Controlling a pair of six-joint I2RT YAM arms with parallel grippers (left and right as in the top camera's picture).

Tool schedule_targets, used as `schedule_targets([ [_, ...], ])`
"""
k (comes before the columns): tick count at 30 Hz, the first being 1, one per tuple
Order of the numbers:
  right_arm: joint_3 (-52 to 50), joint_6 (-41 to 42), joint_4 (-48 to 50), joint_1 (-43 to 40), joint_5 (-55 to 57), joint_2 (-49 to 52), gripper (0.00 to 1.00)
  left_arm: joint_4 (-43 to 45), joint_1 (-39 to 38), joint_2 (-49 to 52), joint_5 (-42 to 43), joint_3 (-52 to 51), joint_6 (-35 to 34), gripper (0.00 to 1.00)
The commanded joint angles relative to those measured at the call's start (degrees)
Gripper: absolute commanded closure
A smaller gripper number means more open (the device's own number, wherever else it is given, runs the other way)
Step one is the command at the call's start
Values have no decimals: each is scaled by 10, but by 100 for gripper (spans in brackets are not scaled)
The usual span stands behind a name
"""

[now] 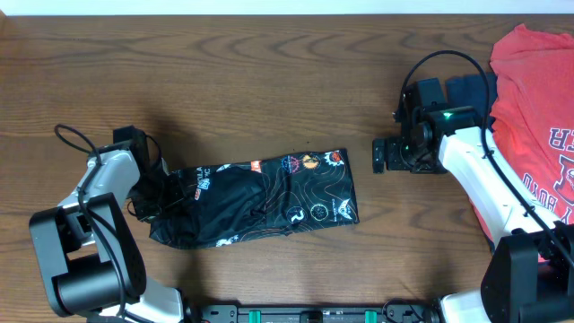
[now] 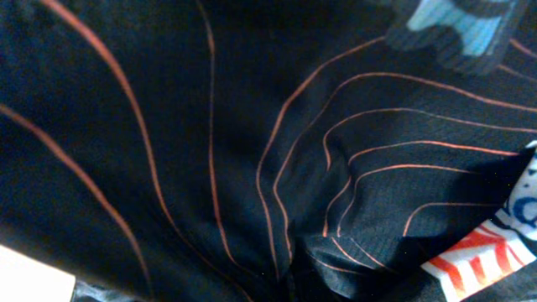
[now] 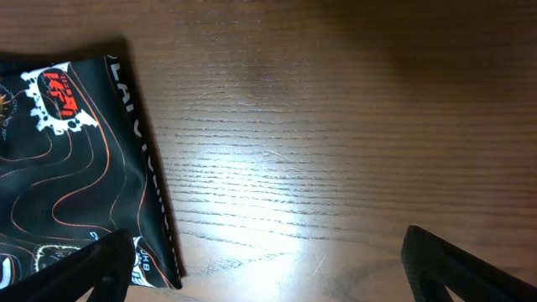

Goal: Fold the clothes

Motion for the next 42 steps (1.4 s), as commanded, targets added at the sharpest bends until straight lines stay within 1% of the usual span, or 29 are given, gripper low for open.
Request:
schedule_targets([
  [1,-2,-6,-3,-2,1,0,1,-16,4,7,-46,11,7,94],
  [8,-2,-6,-4,-2,1,0,1,-105,9,4,-129,123,-1,94],
  [11,-2,-6,-4,-2,1,0,1,-149,9,4,-134,176,-19,94],
  [12,-2,-6,-4,-2,1,0,1,-168,7,3,-127,193,-23,94],
  [14,-2,-6,-3,-2,1,0,1,-199,2,2,-79,215,-23,94],
  [16,-2,-6,-3,-2,1,0,1,-221,-7,-1,-16,224,-23,94],
  [19,-2,-6,-2,-2,1,0,1,-237,-31,-5,51,224,-24,94],
  [22,-2,-6,0,-2,1,0,1,-236,-73,-10,87,223,-28,94],
  [25,-2,-6,-1,-2,1,0,1,-221,-130,-16,89,224,-52,95],
  [26,-2,-6,-2,-2,1,0,1,-212,-148,-16,89,223,-63,94],
  [34,-2,-6,-3,-2,1,0,1,-135,-289,-16,89,223,-142,94],
  [38,-2,-8,-2,-2,1,0,1,-113,-337,-16,84,223,-149,94],
  [42,-2,-8,-2,-2,1,0,1,-102,-369,-13,82,223,-155,93],
])
